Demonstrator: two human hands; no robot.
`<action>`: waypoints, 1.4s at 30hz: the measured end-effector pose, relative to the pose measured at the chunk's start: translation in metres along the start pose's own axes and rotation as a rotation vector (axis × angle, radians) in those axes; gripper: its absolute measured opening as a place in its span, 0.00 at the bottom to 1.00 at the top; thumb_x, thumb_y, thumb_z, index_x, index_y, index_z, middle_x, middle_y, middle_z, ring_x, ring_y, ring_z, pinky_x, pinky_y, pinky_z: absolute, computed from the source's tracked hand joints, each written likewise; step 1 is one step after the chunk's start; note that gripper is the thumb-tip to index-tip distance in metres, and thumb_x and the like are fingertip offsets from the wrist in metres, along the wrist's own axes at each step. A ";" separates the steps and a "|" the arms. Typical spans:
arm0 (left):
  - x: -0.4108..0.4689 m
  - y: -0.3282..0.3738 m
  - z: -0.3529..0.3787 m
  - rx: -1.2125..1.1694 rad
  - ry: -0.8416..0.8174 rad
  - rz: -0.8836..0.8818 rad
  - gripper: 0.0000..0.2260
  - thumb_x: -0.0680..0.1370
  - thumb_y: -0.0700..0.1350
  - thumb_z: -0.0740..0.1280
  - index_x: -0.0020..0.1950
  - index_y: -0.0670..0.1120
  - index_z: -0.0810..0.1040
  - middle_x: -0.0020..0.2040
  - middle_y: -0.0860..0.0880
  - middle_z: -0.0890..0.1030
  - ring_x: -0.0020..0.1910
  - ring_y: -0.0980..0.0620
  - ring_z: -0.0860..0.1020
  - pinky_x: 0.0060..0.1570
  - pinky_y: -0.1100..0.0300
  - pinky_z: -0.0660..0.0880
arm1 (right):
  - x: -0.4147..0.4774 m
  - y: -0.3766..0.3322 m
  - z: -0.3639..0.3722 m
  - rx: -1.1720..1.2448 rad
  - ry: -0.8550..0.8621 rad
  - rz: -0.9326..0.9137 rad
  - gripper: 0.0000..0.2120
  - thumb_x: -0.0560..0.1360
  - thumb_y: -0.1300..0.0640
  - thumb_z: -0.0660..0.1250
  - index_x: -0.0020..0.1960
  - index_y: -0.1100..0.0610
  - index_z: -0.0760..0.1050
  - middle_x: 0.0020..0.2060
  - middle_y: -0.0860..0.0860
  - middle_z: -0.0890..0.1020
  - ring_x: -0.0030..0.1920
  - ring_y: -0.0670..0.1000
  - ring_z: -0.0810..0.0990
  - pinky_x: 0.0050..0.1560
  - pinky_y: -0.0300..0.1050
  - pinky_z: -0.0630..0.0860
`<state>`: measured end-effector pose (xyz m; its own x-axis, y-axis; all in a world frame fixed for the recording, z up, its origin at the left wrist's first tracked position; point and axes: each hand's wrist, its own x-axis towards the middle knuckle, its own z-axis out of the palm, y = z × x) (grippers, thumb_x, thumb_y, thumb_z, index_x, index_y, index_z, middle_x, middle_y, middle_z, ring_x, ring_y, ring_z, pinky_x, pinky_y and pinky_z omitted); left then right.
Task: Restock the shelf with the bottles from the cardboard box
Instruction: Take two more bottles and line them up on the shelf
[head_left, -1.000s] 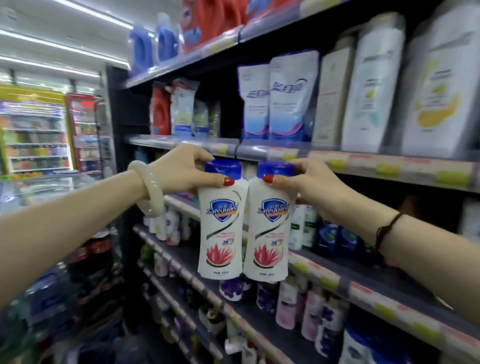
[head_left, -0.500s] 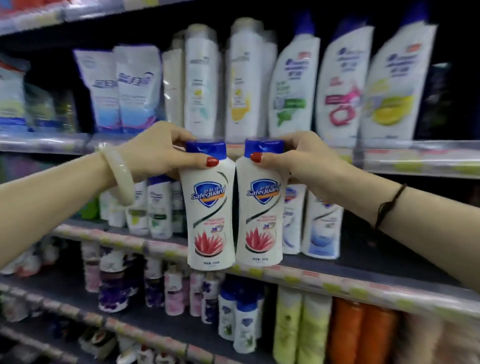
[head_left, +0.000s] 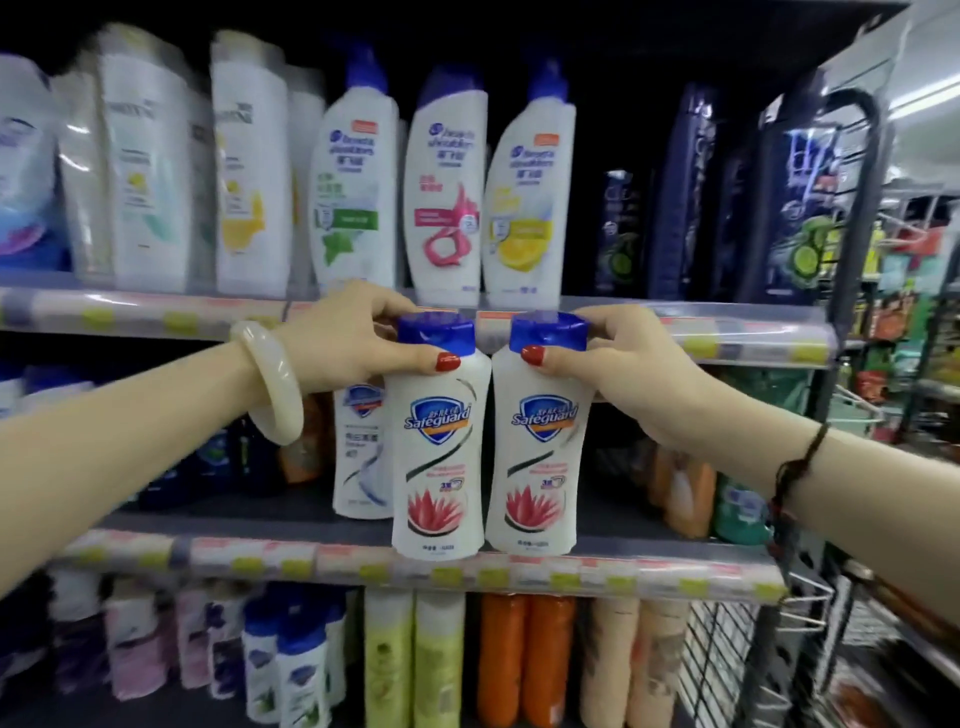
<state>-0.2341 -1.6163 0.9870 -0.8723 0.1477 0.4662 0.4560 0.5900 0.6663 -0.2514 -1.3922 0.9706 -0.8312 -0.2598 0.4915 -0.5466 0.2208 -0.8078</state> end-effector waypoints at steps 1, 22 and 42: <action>0.003 0.003 0.007 -0.001 -0.009 0.011 0.09 0.66 0.46 0.75 0.43 0.54 0.81 0.42 0.50 0.85 0.42 0.53 0.83 0.46 0.52 0.81 | -0.002 0.003 -0.007 -0.012 0.009 -0.004 0.07 0.70 0.60 0.72 0.47 0.53 0.80 0.44 0.53 0.86 0.43 0.51 0.85 0.43 0.44 0.82; 0.017 -0.009 0.085 -0.138 0.138 0.146 0.14 0.63 0.43 0.78 0.47 0.49 0.82 0.44 0.49 0.85 0.45 0.51 0.83 0.48 0.57 0.80 | -0.019 0.062 -0.046 -0.024 0.184 -0.092 0.14 0.69 0.60 0.73 0.53 0.53 0.78 0.44 0.45 0.84 0.42 0.39 0.83 0.39 0.34 0.80; 0.008 -0.060 0.122 -0.415 0.006 -0.024 0.18 0.69 0.32 0.72 0.48 0.53 0.76 0.45 0.56 0.82 0.45 0.61 0.82 0.44 0.65 0.79 | -0.041 0.106 -0.028 0.116 0.104 0.035 0.18 0.70 0.64 0.71 0.53 0.48 0.72 0.48 0.47 0.83 0.45 0.40 0.84 0.40 0.34 0.80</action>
<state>-0.2901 -1.5540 0.8798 -0.8829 0.1328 0.4505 0.4694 0.2228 0.8544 -0.2782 -1.3320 0.8742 -0.8589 -0.1540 0.4884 -0.5066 0.1162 -0.8543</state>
